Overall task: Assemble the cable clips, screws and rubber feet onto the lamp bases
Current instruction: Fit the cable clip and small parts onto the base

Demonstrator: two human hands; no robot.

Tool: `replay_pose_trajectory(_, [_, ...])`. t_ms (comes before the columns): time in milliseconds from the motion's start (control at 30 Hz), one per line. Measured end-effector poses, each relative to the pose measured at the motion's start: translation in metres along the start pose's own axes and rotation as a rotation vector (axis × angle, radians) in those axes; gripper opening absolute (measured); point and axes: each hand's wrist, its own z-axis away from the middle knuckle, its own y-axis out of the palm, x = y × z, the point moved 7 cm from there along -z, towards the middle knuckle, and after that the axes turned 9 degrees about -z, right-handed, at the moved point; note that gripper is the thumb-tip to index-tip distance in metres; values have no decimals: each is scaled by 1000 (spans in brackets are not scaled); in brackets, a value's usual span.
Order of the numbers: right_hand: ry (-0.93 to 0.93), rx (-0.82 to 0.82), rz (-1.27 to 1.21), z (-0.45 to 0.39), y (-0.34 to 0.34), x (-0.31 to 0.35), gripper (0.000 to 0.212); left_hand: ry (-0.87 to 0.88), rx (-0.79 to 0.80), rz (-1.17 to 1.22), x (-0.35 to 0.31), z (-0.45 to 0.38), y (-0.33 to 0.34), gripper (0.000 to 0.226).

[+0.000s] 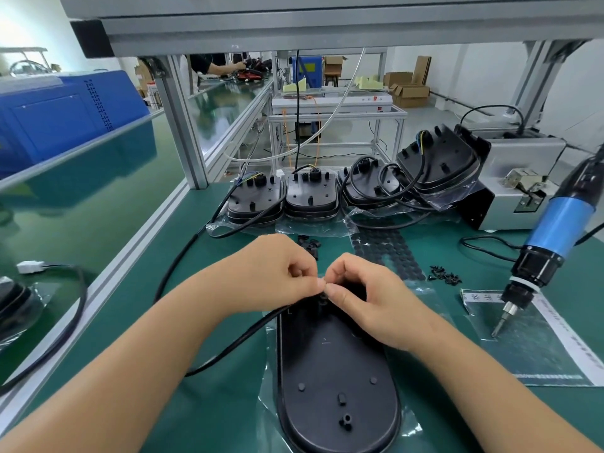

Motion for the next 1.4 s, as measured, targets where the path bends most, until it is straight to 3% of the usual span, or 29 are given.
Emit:
replay_pose_trajectory(67, [-1, -17, 1, 0, 1, -1, 4, 86, -40, -280, -12, 7, -2, 30])
replay_pose_trajectory(167, [0, -38, -2, -1, 1, 0, 8, 101, -43, -360, -15, 12, -2, 24])
replay_pose_trajectory(267, [13, -48, -18, -3, 1, 2, 12, 37, -51, -128, 1, 9, -4, 16])
replay_pose_trajectory(400, [59, -84, -9, -4, 0, 0, 11, -89, 12, 257, 27, 3, 9, 23])
replay_pose_trajectory(467, [88, -115, -25, -5, 1, -1, 12, -115, 17, 355, 34, 1, 13, 12])
replay_pose_trajectory(767, [140, -159, -77, -9, 2, -5, 13, -58, -89, 299, 27, -2, 16, 7])
replay_pose_trajectory(867, [156, -186, -199, -3, -8, -7, 5, -63, -16, 257, 26, -2, 13, 6])
replay_pose_trajectory(967, [197, -449, -279, 4, -49, -16, 10, -38, 54, 256, 16, -12, -1, 9])
replay_pose_trajectory(1067, [203, -824, -277, 27, -103, -22, 15, -4, -19, 208, -15, -45, -7, 11])
replay_pose_trajectory(1167, [149, -1189, -238, 63, -147, -24, 14, 58, 11, 54, -64, -88, 21, 14])
replay_pose_trajectory(1400, [83, -1525, -70, 98, -179, -21, 18, 61, 45, -250, -117, -148, 91, 9])
